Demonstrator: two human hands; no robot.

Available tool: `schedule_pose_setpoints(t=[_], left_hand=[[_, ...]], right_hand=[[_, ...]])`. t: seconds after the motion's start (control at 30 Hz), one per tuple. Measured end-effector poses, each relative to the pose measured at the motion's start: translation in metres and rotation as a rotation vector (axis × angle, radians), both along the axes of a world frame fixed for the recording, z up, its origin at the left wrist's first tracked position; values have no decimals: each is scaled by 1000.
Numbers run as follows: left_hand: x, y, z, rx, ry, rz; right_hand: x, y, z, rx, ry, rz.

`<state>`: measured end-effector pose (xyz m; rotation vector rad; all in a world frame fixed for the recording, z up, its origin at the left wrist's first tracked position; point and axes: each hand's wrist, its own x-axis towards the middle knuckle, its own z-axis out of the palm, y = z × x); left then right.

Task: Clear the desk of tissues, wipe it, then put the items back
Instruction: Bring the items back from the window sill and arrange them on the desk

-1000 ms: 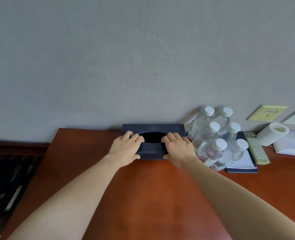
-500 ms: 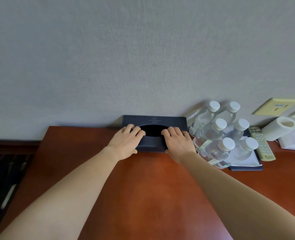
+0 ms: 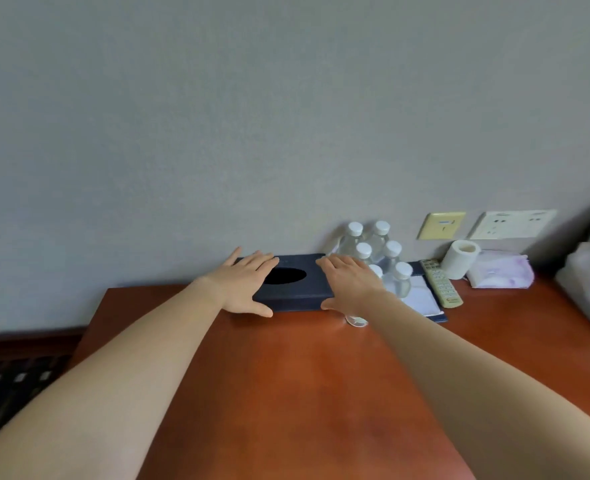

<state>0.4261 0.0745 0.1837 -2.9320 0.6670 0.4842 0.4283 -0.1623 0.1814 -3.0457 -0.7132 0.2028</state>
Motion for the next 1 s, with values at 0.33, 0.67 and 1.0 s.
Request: schedule_pose_setpoints(t=[0.33, 0.67, 1.0], left_hand=[[-50, -128, 73, -43, -88, -148], [-119, -348, 101, -118, -151, -382], [-233, -572, 100, -179, -88, -643]], right_hand=[[-95, -133, 64, -27, -170, -226], [-225, -338, 101, -97, -205, -514], [-395, -529, 110, -174, -178, -779]])
